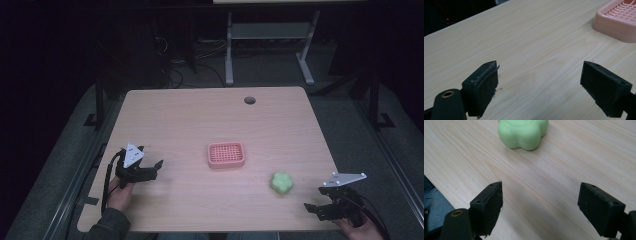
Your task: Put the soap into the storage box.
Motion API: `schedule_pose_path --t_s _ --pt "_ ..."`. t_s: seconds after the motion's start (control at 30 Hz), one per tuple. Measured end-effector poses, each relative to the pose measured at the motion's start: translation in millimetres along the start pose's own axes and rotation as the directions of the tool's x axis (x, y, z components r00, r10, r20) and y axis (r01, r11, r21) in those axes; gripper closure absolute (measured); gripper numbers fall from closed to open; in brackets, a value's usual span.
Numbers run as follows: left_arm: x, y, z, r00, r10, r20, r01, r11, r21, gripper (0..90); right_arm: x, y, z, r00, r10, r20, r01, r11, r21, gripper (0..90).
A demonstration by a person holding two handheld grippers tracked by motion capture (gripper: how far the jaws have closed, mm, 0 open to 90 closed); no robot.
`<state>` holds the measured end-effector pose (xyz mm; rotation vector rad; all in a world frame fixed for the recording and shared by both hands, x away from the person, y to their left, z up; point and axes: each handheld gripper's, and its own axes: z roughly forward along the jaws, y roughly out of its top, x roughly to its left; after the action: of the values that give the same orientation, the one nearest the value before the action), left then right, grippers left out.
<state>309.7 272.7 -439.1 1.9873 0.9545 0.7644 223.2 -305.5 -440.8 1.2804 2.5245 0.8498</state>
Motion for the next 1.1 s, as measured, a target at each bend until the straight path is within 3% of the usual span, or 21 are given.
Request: schedule_pose_path --t_s 0.33,0.4,1.1 --pt "-1.5 -0.3 -0.6 1.0 0.003 0.008 -0.003 1.0 -0.003 14.2 3.2 6.8 0.1 1.0 -0.001 0.0 0.001 1.0 0.017 19.1" --pt "-1.6 0.0 -2.1 1.0 0.006 0.007 -0.006 1.0 -0.002 14.2 6.3 13.1 -0.3 0.9997 -0.025 0.003 0.025 1.0 0.017 18.7" --pt "-1.1 -0.5 -2.1 1.0 0.004 0.007 -0.004 1.0 0.0 14.2 17.9 57.1 10.0 0.9947 -0.101 -0.018 0.103 0.991 0.08 16.9"
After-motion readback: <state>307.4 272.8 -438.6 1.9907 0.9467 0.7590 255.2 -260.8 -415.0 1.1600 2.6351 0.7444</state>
